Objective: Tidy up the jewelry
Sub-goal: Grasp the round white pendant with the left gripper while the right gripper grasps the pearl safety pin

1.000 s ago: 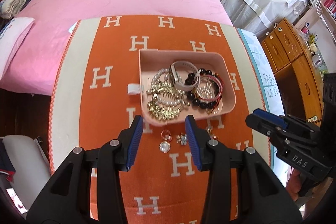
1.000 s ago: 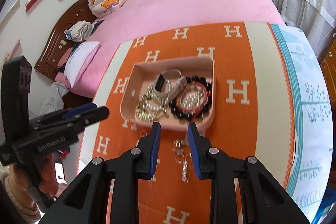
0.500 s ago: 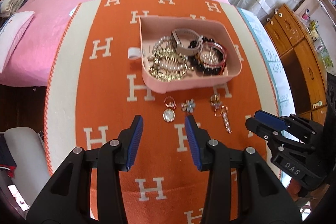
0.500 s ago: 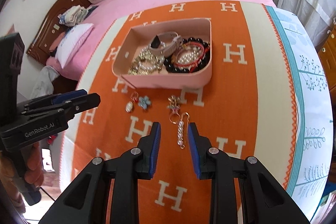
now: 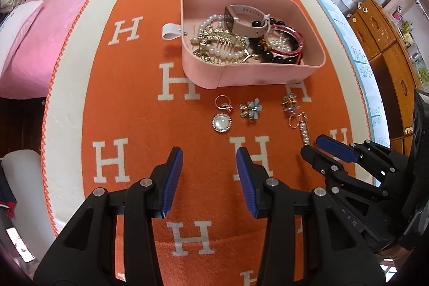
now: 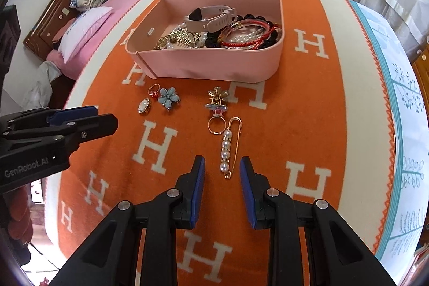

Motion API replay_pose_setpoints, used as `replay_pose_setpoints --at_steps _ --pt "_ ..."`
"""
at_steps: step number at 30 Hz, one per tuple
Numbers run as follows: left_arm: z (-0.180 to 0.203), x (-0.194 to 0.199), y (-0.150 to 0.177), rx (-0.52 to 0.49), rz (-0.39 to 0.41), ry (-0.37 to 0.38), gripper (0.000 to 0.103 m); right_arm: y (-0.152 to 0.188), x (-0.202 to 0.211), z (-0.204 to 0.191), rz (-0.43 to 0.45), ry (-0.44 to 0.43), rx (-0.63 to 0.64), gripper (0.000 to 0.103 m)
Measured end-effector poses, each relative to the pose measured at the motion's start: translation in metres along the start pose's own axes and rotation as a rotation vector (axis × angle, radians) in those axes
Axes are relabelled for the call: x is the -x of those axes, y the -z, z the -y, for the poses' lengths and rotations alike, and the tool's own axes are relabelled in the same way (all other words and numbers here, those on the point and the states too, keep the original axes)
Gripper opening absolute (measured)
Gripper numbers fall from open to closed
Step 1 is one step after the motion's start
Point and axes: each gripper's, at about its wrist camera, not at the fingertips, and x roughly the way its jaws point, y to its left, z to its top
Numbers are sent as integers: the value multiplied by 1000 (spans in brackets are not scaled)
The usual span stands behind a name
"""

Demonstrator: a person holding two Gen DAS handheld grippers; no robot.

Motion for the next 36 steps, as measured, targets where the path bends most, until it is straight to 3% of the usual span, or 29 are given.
replay_pose_setpoints --at_steps 7,12,14,23,30,36 --pt "-4 -10 -4 25 -7 -4 38 -3 -15 -21 23 98 111 27" --pt "-1 -20 -10 27 -19 0 38 -3 -18 -26 35 126 139 13" --pt "1 -25 -13 30 -26 3 38 -4 -16 -22 34 121 120 7" --pt "13 -43 -27 27 -19 -13 38 -12 -15 11 26 -22 -1 7" --pt "21 -53 -34 24 -16 -64 16 -11 -12 17 37 -59 -31 7" --pt "24 -54 -33 29 -17 -72 14 -5 -8 24 40 -89 -46 7"
